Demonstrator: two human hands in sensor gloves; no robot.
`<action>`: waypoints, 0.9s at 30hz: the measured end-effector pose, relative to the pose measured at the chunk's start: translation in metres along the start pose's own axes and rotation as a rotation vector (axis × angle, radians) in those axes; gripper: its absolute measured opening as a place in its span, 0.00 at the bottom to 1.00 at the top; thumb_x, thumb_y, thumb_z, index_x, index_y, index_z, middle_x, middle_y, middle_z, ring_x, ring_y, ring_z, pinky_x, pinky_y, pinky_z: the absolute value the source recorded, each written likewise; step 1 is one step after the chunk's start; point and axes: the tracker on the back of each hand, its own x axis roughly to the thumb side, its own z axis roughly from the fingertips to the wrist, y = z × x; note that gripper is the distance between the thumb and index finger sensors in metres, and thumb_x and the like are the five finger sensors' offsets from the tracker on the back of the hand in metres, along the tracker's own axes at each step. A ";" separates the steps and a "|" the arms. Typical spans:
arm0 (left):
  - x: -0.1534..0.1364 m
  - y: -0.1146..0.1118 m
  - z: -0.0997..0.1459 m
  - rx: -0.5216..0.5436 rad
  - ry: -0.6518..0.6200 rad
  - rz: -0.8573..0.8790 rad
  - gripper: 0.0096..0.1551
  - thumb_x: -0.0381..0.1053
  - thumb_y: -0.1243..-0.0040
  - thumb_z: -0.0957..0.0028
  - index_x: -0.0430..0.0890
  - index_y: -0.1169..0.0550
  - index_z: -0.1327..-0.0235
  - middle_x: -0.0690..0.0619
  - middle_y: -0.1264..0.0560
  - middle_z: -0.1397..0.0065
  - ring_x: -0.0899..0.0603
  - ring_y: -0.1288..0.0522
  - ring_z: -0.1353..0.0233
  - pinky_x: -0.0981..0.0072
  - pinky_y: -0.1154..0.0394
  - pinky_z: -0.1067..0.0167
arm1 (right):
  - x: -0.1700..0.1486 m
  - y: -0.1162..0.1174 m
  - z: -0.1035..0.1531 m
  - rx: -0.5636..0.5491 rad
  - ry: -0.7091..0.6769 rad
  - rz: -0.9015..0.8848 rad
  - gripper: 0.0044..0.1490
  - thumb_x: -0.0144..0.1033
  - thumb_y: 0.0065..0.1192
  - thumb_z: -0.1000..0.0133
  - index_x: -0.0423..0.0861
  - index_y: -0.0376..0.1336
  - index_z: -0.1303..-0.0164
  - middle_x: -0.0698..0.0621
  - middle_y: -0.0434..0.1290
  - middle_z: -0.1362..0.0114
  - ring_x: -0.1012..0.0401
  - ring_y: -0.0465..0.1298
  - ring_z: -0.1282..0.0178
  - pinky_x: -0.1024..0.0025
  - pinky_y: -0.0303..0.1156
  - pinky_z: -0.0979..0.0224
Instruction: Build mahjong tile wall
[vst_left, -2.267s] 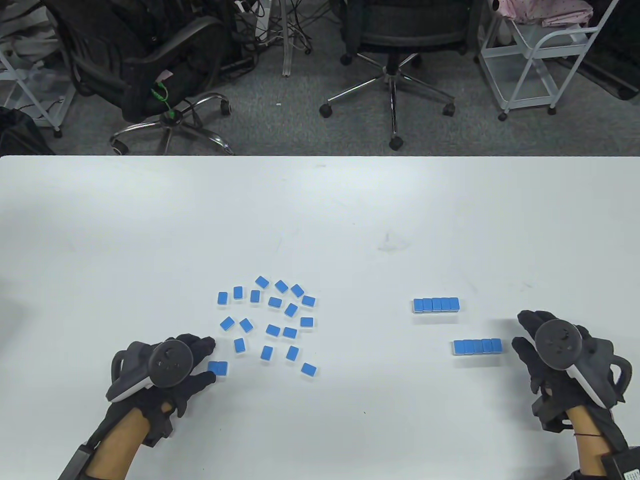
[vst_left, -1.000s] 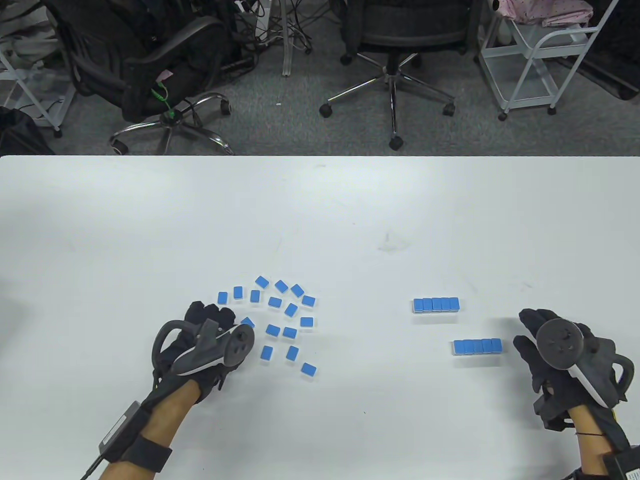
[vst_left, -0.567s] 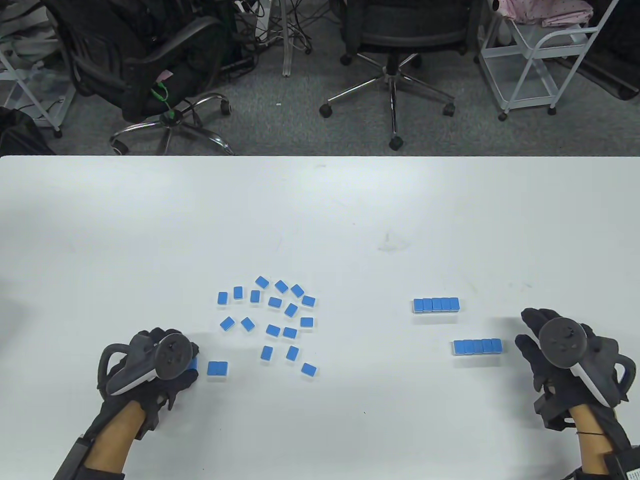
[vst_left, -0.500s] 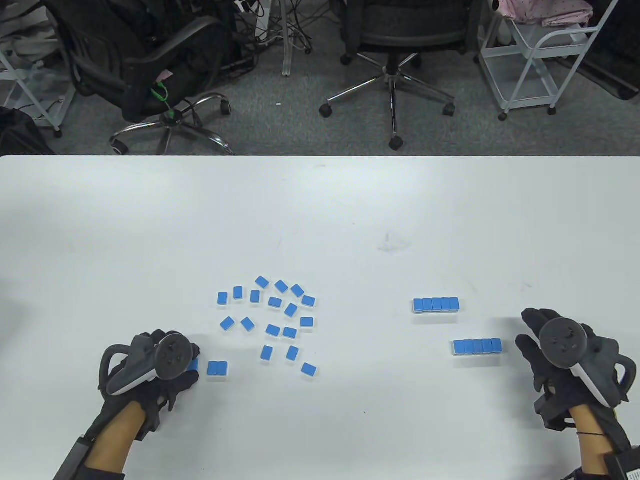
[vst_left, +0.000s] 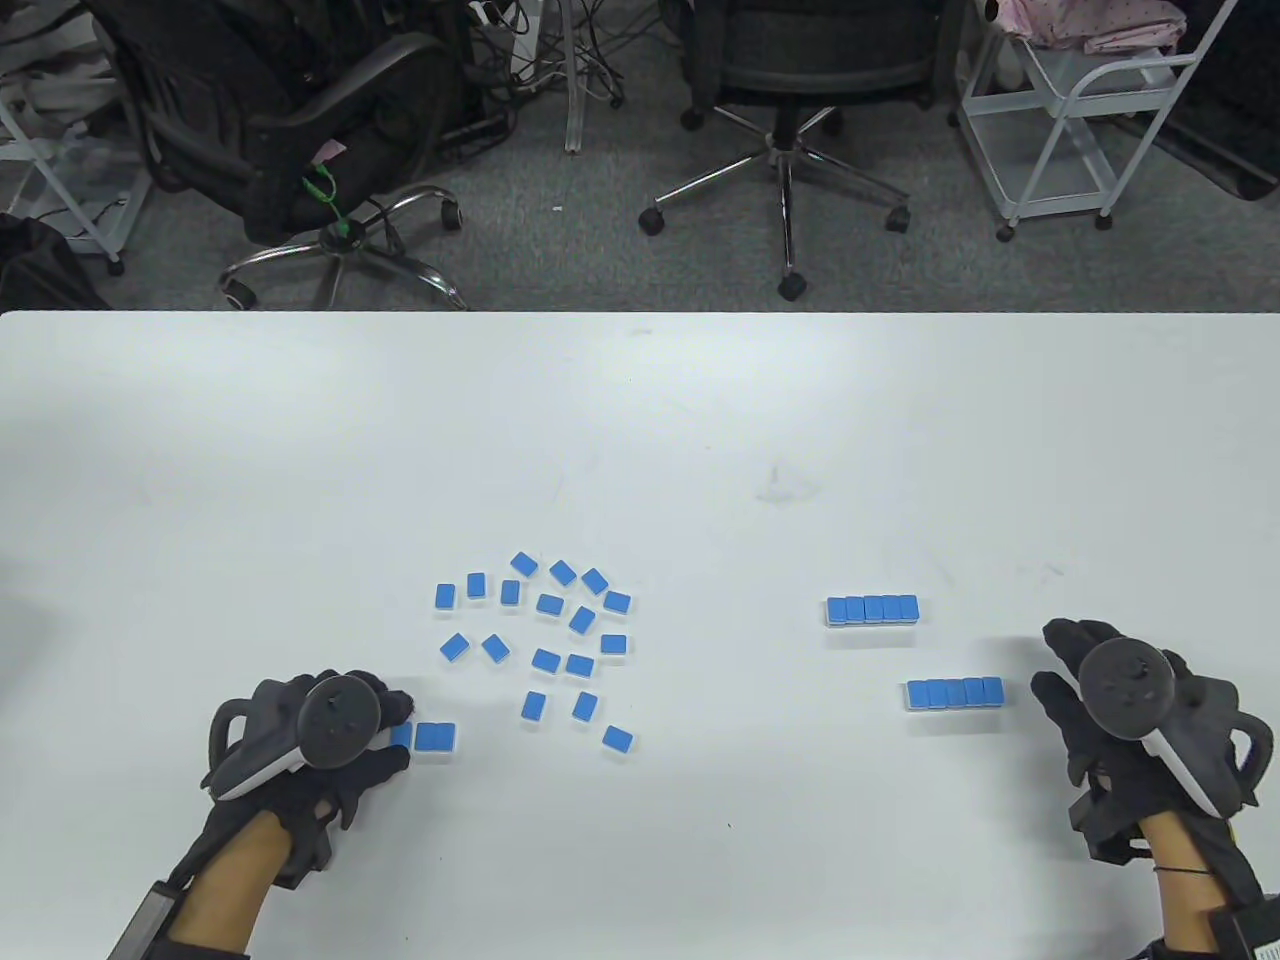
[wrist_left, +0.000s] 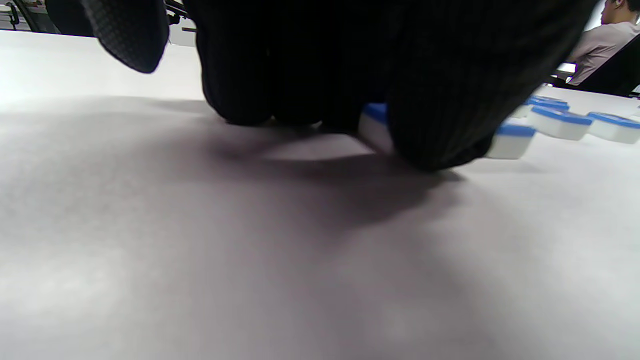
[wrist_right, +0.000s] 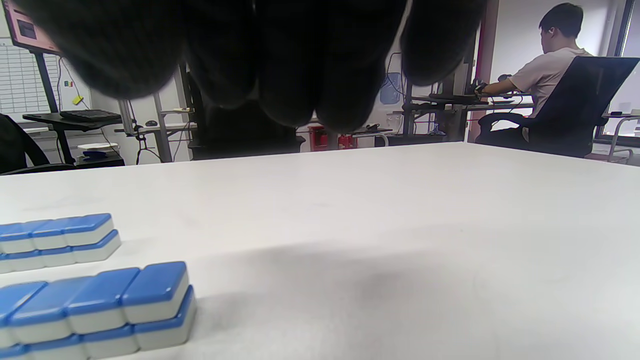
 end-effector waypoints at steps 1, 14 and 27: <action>0.000 0.000 0.000 0.002 -0.003 0.000 0.33 0.61 0.25 0.56 0.56 0.21 0.36 0.56 0.26 0.28 0.42 0.27 0.29 0.34 0.38 0.23 | 0.000 0.000 0.000 0.001 0.000 0.000 0.37 0.56 0.62 0.58 0.59 0.63 0.35 0.54 0.70 0.23 0.52 0.72 0.24 0.42 0.60 0.17; 0.001 -0.002 0.000 -0.002 -0.007 0.011 0.33 0.61 0.26 0.56 0.56 0.21 0.35 0.55 0.27 0.28 0.42 0.28 0.29 0.34 0.38 0.24 | 0.000 0.000 0.002 0.000 -0.005 0.002 0.37 0.56 0.62 0.58 0.59 0.63 0.36 0.53 0.70 0.23 0.52 0.72 0.24 0.42 0.60 0.18; -0.013 0.012 0.008 -0.118 0.050 0.079 0.43 0.61 0.28 0.53 0.58 0.32 0.22 0.55 0.34 0.18 0.39 0.31 0.21 0.30 0.42 0.23 | -0.001 0.000 0.003 0.007 -0.003 -0.002 0.37 0.55 0.62 0.58 0.59 0.63 0.36 0.53 0.70 0.24 0.52 0.72 0.24 0.42 0.60 0.18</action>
